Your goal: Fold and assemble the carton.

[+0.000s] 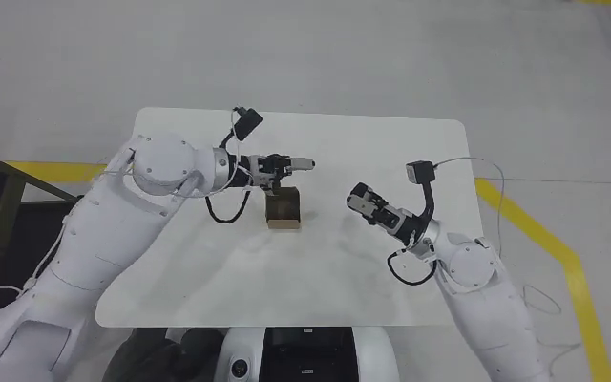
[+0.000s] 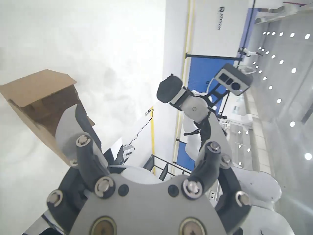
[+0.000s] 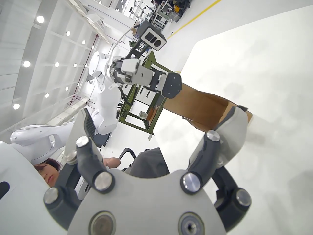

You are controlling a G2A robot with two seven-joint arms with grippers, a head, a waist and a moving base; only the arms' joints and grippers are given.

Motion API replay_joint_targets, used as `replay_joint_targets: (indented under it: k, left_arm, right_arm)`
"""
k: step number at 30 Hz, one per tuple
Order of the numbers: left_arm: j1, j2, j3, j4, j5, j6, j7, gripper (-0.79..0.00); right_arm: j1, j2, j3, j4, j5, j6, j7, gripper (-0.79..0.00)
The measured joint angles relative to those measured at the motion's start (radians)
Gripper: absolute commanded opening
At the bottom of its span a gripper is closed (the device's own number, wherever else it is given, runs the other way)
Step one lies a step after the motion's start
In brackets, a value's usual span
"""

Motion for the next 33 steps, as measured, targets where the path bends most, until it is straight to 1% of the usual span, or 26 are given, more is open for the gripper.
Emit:
replay_joint_targets:
  k: [5, 8, 11, 18, 23, 29, 33]
  left_arm:
    - [0.111, 0.022, -0.148, -0.007, -0.002, -0.137, 0.100, 0.000]
    - [0.171, 0.032, -0.213, -0.020, 0.051, -0.221, 0.174, 0.000]
    - [0.231, 0.041, -0.252, -0.037, 0.181, -0.293, 0.249, 0.000]
    - [0.333, 0.051, -0.294, -0.035, 0.455, -0.417, 0.386, 0.000]
    - [0.403, 0.059, -0.337, -0.033, 0.617, -0.474, 0.447, 0.000]
    - [0.475, 0.068, -0.419, -0.024, 0.743, -0.493, 0.477, 0.000]
    - [0.522, 0.072, -0.468, -0.027, 0.804, -0.508, 0.504, 0.000]
  right_arm:
    - [0.044, -0.005, -0.040, 0.032, -0.003, -0.034, 0.008, 0.000]
    - [0.080, -0.008, -0.070, 0.060, -0.004, -0.061, 0.027, 0.000]
    - [0.125, -0.013, -0.107, 0.096, -0.016, -0.083, 0.048, 0.000]
    - [0.216, -0.027, -0.174, 0.171, -0.005, -0.115, 0.057, 0.000]
    - [0.245, -0.033, -0.198, 0.202, -0.008, -0.130, 0.045, 0.000]
    - [0.286, -0.039, -0.222, 0.234, -0.044, -0.139, 0.021, 0.000]
    - [0.323, -0.049, -0.261, 0.240, -0.098, -0.117, 0.004, 0.000]
